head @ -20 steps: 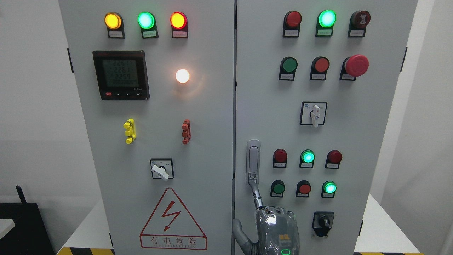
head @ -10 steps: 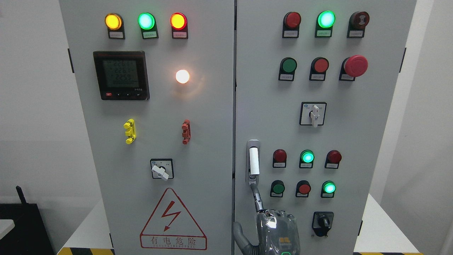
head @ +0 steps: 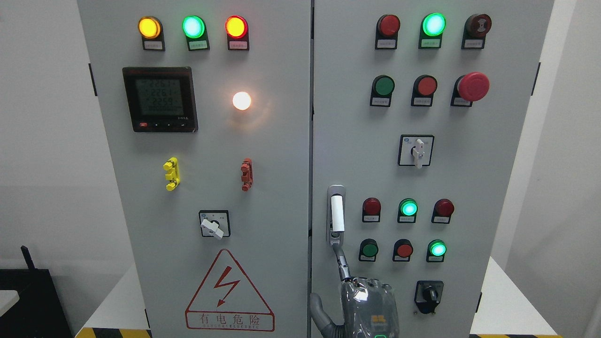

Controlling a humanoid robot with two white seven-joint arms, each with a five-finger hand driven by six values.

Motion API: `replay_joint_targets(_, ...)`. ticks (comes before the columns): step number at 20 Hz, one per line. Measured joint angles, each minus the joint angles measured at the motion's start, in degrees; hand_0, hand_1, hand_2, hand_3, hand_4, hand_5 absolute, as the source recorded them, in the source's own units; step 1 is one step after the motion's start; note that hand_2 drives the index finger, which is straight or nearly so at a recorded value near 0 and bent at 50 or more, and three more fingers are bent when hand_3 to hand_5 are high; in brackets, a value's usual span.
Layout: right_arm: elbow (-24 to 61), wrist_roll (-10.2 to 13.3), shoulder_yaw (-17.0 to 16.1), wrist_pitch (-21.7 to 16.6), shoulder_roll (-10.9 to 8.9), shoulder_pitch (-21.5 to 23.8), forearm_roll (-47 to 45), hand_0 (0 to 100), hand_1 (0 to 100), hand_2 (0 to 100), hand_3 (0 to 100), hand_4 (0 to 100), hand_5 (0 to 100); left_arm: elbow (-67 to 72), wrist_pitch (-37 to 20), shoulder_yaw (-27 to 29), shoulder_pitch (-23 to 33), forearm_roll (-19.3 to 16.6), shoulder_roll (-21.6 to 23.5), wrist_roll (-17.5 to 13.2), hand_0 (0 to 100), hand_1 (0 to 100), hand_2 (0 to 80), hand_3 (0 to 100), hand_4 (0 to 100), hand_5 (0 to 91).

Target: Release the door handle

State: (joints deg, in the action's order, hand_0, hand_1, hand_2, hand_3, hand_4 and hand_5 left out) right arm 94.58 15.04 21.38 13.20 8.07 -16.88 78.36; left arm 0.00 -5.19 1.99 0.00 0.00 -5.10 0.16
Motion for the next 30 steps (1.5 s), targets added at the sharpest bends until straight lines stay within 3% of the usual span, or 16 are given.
replay_joint_targets(6,0.4,2.24,-0.03,-1.59,-0.01,-0.01,-0.02,39,38,22,100,100,98,0.0,0.0,-0.13,0.0,0.0,0.0,0.0,12,39,0.0,0,0,0.0)
replay_joint_targets(7,0.45,2.31,-0.04,-1.65,-0.01,0.01,-0.02,40,38,28,100,100,98,0.0,0.0,-0.12,0.0,0.0,0.0,0.0,12,39,0.0,0,0,0.0)
replay_joint_targets(11,1.06,2.58,-0.09,-2.11,0.0,0.7,-0.04,48,39,66,100,100,98,0.0,0.0,-0.07,0.0,0.0,0.0,0.0,12,39,0.0,0,0,0.0)
replay_joint_targets(15,2.07,3.32,-0.68,-3.8,0.0,2.06,-0.87,52,35,76,100,100,97,0.0,0.0,-0.04,0.0,0.0,0.0,0.0,12,39,0.0,0,0,0.0)
replay_joint_targets(17,2.5,3.43,-1.08,-4.31,0.0,2.47,-1.38,43,32,84,100,100,97,0.0,0.0,-0.03,0.0,0.0,0.0,0.0,12,39,0.0,0,0,0.0)
replay_joint_targets(23,3.37,3.72,-2.24,-4.74,0.01,2.1,-2.19,32,27,93,100,100,97,0.0,0.0,-0.01,0.0,0.0,0.0,0.0,12,39,0.0,0,0,0.0)
replay_joint_targets(30,3.78,2.6,-3.64,-4.74,0.01,-0.32,-2.44,29,28,100,100,100,96,0.0,0.0,0.01,0.0,0.0,0.0,0.0,12,39,0.0,0,0,0.0)
